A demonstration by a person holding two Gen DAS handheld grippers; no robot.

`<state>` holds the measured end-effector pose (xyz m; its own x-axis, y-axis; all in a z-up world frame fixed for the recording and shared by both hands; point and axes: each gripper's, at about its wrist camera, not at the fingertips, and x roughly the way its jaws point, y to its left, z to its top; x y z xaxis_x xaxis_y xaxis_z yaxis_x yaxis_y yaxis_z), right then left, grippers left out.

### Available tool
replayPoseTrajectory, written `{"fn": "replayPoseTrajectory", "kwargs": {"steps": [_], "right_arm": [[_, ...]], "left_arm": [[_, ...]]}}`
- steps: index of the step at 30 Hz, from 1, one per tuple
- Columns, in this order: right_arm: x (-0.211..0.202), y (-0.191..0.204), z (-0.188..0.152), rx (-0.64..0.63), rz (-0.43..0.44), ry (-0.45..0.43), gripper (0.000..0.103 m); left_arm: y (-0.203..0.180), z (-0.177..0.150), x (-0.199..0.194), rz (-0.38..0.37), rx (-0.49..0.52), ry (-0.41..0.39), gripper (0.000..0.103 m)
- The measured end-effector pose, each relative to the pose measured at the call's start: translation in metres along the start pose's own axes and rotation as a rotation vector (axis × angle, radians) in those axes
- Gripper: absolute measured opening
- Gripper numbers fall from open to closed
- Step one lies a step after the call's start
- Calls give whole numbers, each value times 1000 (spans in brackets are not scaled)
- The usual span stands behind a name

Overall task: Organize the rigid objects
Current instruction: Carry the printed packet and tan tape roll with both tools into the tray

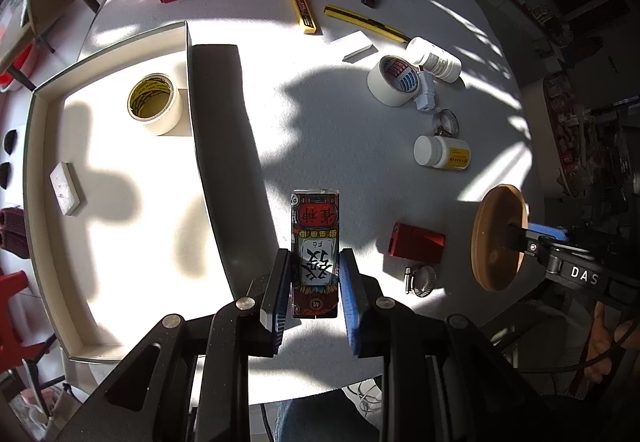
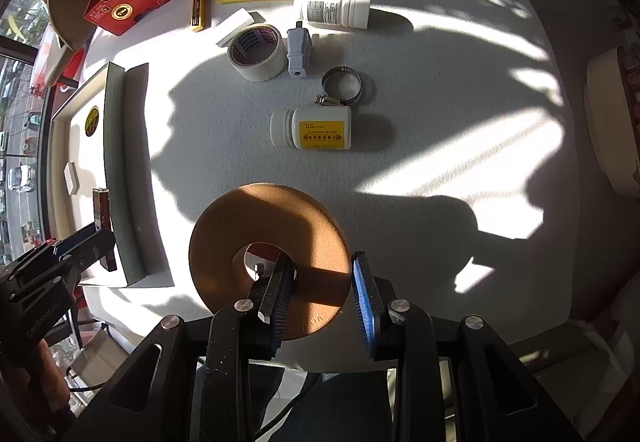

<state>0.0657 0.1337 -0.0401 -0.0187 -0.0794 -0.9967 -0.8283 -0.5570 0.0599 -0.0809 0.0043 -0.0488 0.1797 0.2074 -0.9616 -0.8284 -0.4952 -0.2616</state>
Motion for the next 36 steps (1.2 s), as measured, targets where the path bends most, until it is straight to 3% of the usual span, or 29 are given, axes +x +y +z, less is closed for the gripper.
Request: {"fn": "replayPoseTrajectory", "kwargs": {"steps": [20, 36], "right_arm": [[-5, 64, 10, -205, -18, 3, 31], [-5, 158, 24, -415, 28, -8, 31]], "left_arm": [[75, -18, -18, 19, -216, -60, 26], [128, -40, -34, 73, -360, -97, 26]]}}
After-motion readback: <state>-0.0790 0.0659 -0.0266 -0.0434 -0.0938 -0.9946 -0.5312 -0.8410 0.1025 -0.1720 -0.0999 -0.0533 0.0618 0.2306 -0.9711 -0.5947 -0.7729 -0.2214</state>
